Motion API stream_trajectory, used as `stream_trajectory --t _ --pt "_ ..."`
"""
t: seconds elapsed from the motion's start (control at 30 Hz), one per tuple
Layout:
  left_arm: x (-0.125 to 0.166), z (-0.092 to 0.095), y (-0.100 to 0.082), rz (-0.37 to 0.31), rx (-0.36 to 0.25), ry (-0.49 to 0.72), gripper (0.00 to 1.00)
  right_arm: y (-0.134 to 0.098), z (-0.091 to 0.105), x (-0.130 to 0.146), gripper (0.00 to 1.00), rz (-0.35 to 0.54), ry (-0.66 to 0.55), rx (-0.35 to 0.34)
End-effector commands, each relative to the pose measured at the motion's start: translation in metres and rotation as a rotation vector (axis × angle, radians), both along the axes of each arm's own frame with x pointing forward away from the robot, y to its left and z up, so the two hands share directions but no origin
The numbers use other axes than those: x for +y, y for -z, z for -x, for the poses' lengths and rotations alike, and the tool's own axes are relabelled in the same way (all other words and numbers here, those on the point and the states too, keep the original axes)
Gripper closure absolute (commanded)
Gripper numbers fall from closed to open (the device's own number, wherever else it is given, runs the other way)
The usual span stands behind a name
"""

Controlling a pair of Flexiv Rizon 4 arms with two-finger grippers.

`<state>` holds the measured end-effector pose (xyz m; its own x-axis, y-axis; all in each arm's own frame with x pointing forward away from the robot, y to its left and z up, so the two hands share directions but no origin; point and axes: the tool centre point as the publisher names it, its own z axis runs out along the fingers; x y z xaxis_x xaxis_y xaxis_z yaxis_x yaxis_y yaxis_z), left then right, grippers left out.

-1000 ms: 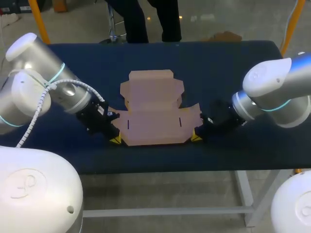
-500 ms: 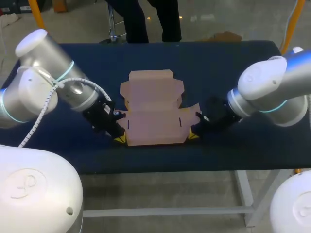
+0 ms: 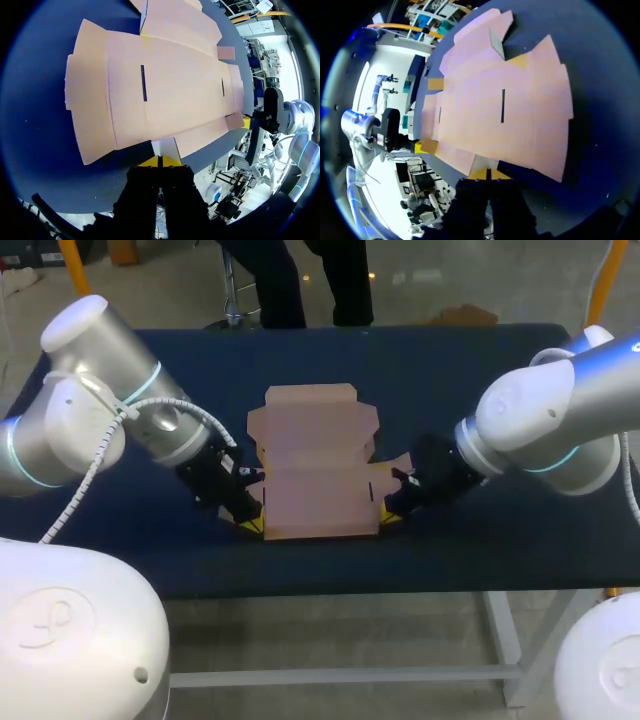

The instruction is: Assemble the packaging by folding the flat box into shape, placing the metal phone stand inside, and closing the box properly

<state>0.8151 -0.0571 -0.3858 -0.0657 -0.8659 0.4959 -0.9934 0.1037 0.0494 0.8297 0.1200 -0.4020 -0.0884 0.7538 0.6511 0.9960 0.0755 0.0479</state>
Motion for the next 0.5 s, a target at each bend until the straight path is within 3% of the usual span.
stream_trajectory --t 0.03,0.5 --pt "-0.004 -0.002 0.002 -0.008 0.006 0.006 1.0 0.002 -0.003 0.005 1.0 0.009 -0.011 0.004" --pt "-0.014 0.0 0.001 -0.035 -0.018 0.005 1.0 -0.001 0.001 0.016 1.0 0.038 -0.042 -0.018"
